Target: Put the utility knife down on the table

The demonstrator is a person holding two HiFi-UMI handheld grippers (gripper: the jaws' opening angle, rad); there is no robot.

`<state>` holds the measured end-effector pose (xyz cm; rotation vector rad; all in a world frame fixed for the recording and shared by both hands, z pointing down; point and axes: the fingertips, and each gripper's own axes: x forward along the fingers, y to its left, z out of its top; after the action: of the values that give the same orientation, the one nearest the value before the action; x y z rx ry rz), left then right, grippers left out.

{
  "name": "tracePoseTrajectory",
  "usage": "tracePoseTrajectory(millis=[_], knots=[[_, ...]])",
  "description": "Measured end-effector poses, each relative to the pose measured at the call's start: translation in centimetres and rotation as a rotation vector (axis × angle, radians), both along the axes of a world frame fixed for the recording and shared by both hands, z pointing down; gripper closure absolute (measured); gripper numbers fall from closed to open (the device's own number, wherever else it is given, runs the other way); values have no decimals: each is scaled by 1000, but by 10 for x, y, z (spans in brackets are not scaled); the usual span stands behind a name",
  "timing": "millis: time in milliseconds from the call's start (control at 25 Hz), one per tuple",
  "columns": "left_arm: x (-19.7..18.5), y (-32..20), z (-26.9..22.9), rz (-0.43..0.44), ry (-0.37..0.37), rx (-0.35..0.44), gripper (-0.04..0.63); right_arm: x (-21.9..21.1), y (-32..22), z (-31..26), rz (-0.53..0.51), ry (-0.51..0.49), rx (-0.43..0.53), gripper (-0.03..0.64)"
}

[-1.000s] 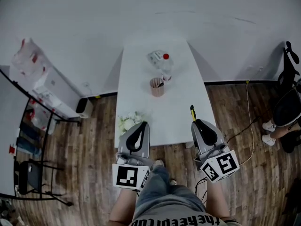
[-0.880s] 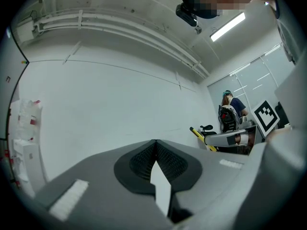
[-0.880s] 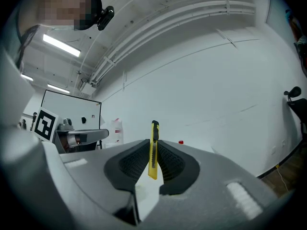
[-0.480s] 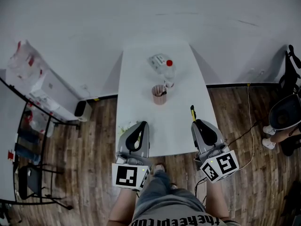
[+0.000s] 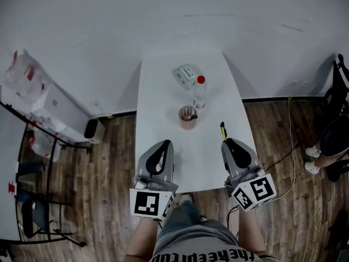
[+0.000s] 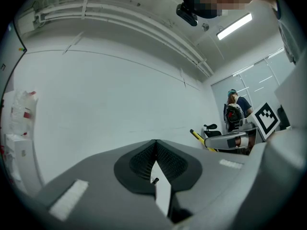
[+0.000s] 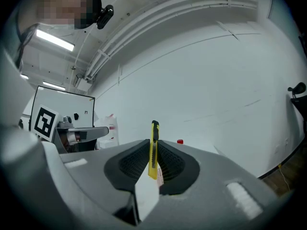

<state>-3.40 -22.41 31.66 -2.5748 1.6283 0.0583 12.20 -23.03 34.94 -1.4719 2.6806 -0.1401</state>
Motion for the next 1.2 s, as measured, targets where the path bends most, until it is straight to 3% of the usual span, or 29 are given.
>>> tracePoseTrajectory(millis=[480, 1200], knots=[[-6, -44, 19, 35, 0, -49, 577, -13, -45, 39, 16, 33, -87, 568], [-15, -75, 45, 51, 17, -118, 577, -27, -67, 138, -1, 147, -325, 568]])
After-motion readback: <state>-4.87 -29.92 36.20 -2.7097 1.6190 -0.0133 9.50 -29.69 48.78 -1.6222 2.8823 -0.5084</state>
